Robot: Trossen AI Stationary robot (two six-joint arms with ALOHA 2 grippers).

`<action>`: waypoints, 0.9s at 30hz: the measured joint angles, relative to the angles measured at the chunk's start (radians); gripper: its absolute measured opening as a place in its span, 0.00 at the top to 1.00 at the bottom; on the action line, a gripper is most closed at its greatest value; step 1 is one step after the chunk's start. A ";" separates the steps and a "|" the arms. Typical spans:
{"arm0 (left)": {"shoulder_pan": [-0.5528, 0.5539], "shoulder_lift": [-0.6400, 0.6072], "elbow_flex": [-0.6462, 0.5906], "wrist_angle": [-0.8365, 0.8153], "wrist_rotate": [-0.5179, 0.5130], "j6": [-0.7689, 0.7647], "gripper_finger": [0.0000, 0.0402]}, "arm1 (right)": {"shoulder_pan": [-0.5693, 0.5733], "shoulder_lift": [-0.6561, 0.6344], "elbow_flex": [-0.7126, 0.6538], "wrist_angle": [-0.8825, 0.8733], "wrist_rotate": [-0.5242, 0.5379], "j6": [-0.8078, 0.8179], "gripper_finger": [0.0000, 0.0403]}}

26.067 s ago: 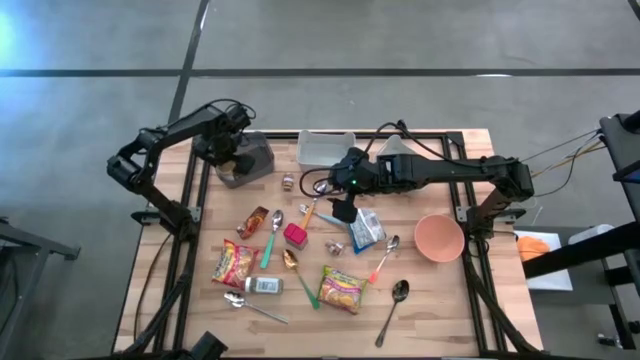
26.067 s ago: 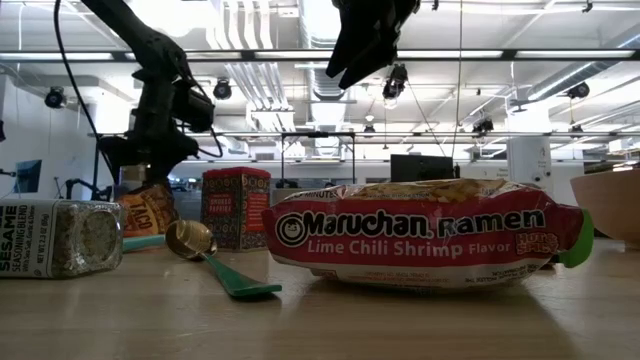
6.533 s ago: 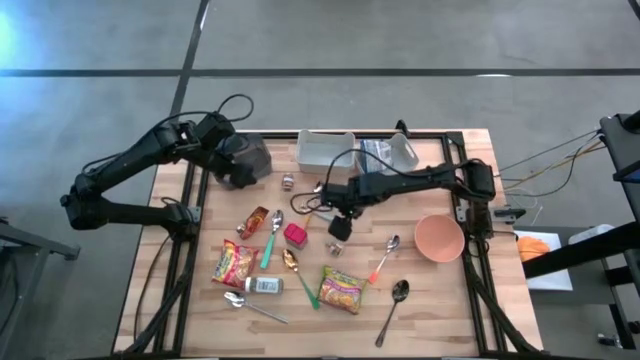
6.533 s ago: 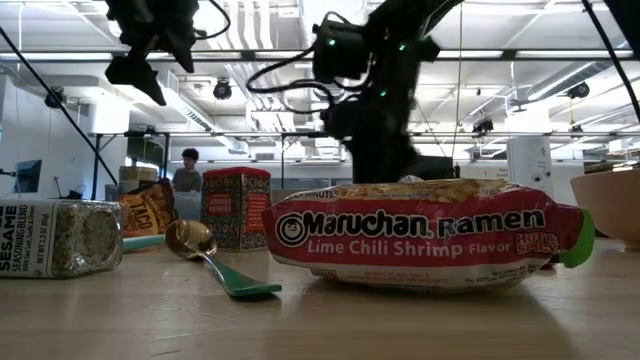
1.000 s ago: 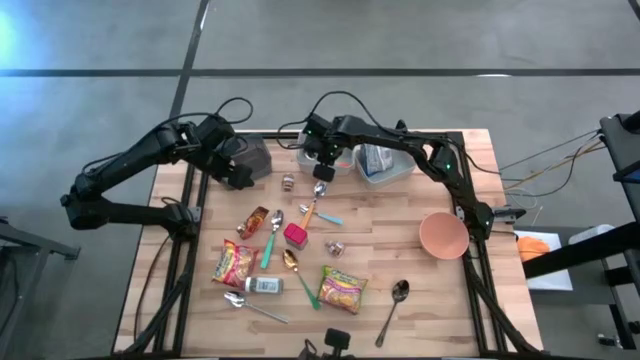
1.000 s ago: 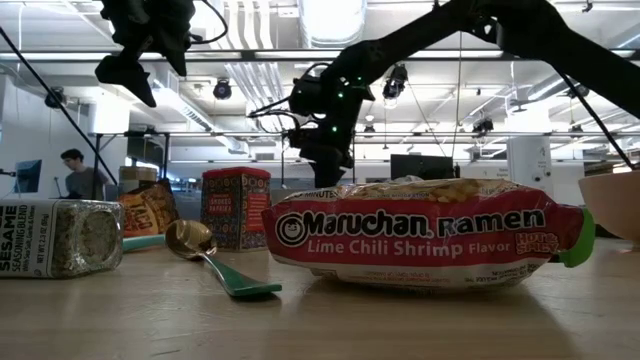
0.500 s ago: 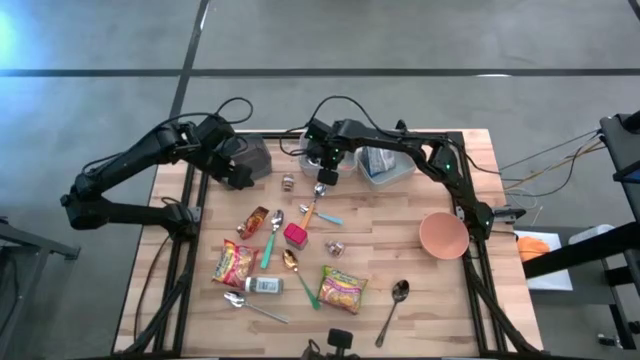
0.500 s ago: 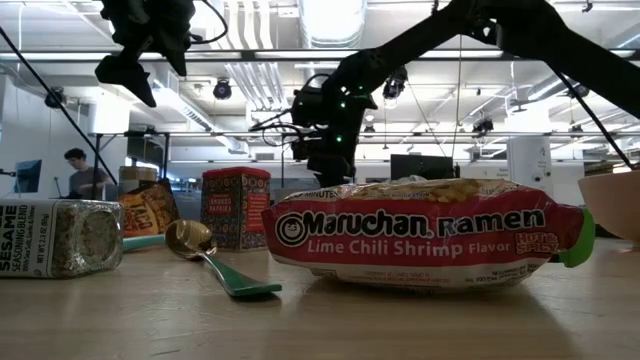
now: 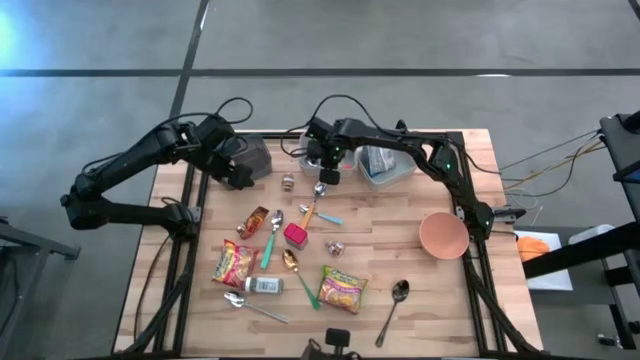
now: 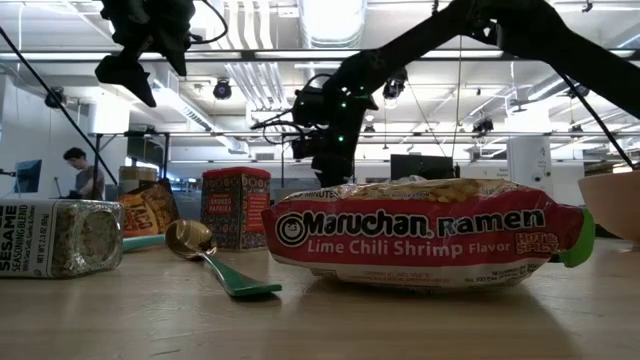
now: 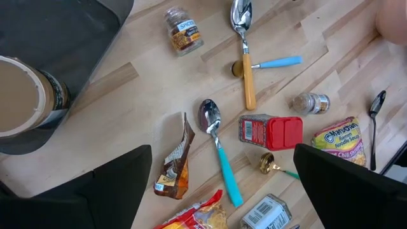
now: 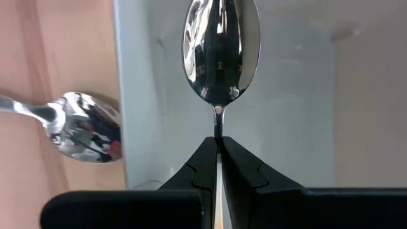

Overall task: Pick & Place Food Item
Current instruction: Put the white and orange spoon into the left gray bin

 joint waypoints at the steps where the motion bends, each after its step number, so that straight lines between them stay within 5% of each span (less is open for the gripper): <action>1: 0.000 0.000 0.000 0.000 0.000 0.000 0.04 | -0.002 0.000 -0.001 0.000 -0.007 0.004 0.97; 27: 0.000 0.000 0.000 0.000 0.000 0.000 0.04 | -0.008 0.001 -0.031 -0.012 -0.060 0.094 0.96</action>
